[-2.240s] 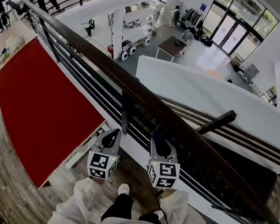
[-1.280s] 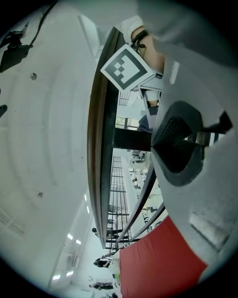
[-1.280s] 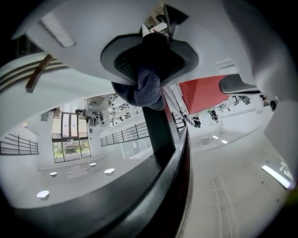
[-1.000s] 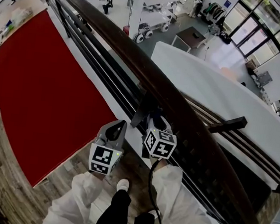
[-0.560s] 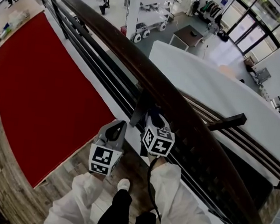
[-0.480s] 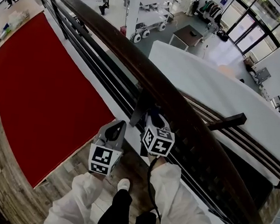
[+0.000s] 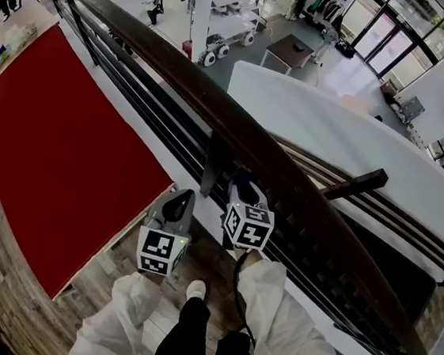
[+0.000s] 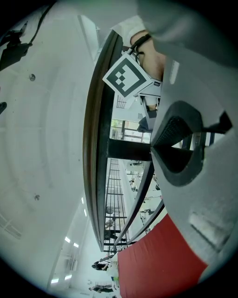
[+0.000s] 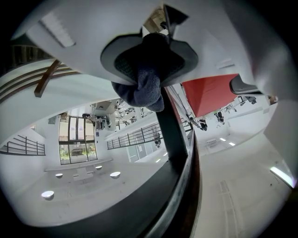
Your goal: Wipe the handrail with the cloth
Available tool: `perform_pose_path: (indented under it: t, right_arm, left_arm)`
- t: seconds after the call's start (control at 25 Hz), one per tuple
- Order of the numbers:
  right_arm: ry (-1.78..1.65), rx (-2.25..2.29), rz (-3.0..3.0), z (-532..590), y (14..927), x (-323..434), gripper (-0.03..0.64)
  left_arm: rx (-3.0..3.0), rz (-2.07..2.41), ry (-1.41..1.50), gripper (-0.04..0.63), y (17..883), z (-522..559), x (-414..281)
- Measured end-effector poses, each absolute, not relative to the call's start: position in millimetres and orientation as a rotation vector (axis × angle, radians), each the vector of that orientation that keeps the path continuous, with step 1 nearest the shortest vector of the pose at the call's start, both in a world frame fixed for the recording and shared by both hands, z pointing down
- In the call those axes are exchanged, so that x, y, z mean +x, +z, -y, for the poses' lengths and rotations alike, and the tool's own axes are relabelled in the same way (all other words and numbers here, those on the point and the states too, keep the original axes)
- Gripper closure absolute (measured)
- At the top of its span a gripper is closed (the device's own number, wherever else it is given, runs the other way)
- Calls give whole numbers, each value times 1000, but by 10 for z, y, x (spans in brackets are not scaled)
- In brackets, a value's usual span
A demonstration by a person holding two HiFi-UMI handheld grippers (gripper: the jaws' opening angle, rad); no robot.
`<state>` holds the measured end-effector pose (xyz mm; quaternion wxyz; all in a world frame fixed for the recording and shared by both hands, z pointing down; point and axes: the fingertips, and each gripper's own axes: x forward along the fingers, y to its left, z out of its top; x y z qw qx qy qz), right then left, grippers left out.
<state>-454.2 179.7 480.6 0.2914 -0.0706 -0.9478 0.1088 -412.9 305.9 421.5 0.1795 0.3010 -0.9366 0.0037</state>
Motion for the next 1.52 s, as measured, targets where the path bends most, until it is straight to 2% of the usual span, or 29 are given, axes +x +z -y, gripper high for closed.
perform_pose_path:
  t: [0.8, 1.52]
  right_arm:
    - [276, -92, 2542, -1336, 4855, -4091, 520]
    - [291, 14, 2541, -454, 4881, -3171, 520]
  left_arm:
    - [1005, 2553, 29, 597, 4352, -2500, -3824]
    - [1178, 2464, 94, 597, 4375, -1449, -3195]
